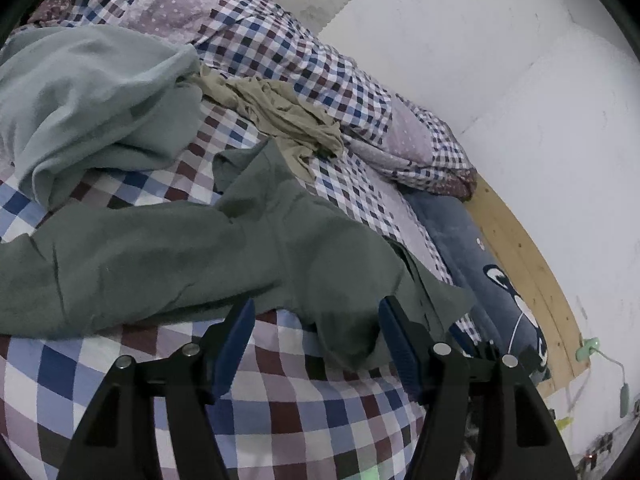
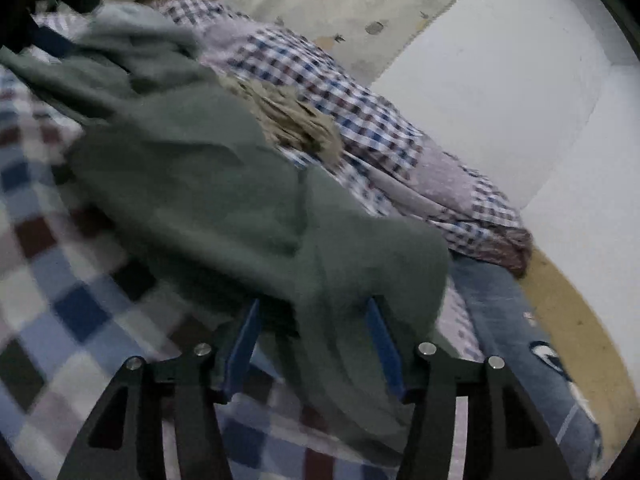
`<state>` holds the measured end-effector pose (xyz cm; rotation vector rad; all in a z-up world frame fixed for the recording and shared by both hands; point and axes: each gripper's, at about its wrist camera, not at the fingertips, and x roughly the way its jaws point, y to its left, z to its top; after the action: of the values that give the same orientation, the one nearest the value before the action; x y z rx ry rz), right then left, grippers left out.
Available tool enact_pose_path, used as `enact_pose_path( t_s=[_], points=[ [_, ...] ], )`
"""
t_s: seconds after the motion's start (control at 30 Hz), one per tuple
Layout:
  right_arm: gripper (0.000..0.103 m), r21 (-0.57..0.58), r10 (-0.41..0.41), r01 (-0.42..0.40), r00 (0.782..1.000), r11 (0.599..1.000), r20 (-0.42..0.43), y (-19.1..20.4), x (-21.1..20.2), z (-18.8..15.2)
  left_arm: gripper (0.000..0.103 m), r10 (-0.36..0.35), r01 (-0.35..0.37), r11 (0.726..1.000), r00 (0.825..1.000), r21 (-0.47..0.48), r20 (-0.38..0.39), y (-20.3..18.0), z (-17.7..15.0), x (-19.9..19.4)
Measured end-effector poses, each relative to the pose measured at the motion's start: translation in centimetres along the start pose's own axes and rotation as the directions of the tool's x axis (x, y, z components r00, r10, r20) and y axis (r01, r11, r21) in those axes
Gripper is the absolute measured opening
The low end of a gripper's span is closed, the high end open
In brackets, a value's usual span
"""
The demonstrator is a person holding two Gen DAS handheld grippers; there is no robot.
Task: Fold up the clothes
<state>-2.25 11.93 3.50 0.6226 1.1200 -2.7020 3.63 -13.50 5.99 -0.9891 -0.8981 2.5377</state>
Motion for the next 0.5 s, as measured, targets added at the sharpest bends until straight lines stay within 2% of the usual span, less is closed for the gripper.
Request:
enact_pose_path(
  t_s=[0.03,0.07,0.1,0.13,0.3,0.43,0.5],
  points=[
    [0.049,0.011,-0.017,0.017,1.0,1.0,-0.012,-0.3,0.2,-0.2,0.068,0.001,-0.001,1.0,1.0,0.002,-0.004,0.0,-0.1,0.1],
    [0.032,0.025,-0.03,0.031,0.999,0.999,-0.023,-0.6,0.4,-0.3,0.068,0.0,0.0,1.0,1.0,0.003,-0.006,-0.1,-0.1,0.2],
    [0.01,0.045,-0.037,0.038,0.999,0.998,-0.031,-1.1,0.5,-0.2,0.068,-0.002,0.002,1.0,1.0,0.002,-0.008,-0.1,-0.2,0.2],
    [0.004,0.065,-0.036,0.038,0.999,0.997,-0.038,-1.6,0.6,-0.2,0.068,-0.004,0.004,1.0,1.0,0.001,-0.01,-0.2,-0.2,0.2],
    [0.002,0.178,0.096,-0.093,0.995,0.98,-0.012,-3.4,-1.6,0.1,0.068,-0.052,0.052,0.998,0.998,-0.02,-0.025,-0.7,-0.4,0.7],
    [0.001,0.119,0.172,-0.178,0.983,0.977,0.065,-2.7,-5.7,0.3,0.068,-0.103,0.101,0.994,0.993,-0.039,-0.049,-1.4,-0.9,1.5],
    [0.001,0.086,0.225,-0.234,0.969,0.968,0.102,-1.9,-8.2,0.0,0.068,-0.132,0.129,0.991,0.989,-0.047,-0.067,-1.9,-1.3,1.9]
  ],
)
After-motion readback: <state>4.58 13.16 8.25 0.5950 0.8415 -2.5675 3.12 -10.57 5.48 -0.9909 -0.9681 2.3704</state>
